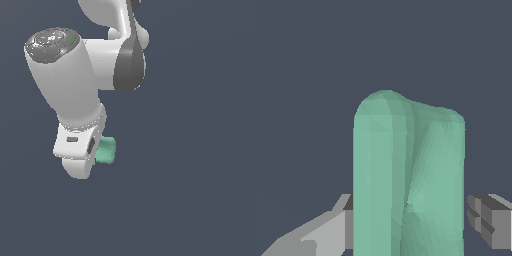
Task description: Pick up the object and move it to a goal position.
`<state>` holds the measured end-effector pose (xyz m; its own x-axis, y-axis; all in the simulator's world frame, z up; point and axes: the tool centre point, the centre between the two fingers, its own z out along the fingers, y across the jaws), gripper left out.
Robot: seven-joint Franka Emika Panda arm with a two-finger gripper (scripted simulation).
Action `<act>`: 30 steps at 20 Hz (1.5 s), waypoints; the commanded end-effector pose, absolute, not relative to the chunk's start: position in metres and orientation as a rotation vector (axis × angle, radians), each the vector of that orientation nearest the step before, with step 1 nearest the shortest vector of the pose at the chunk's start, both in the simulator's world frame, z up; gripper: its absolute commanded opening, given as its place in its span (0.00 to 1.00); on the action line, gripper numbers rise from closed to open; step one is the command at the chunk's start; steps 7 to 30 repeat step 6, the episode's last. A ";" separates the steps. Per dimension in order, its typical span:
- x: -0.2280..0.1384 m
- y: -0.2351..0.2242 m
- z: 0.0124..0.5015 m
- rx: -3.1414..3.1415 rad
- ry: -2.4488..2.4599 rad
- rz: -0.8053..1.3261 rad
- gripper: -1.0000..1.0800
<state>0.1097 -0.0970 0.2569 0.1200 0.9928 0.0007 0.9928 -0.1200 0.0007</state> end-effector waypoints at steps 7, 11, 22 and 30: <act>0.114 -0.099 0.263 2.351 2.084 0.001 0.00; 0.114 -0.099 0.263 2.351 2.084 0.001 0.00; 0.114 -0.099 0.263 2.351 2.084 0.001 0.00; 0.114 -0.099 0.263 2.351 2.084 0.001 0.00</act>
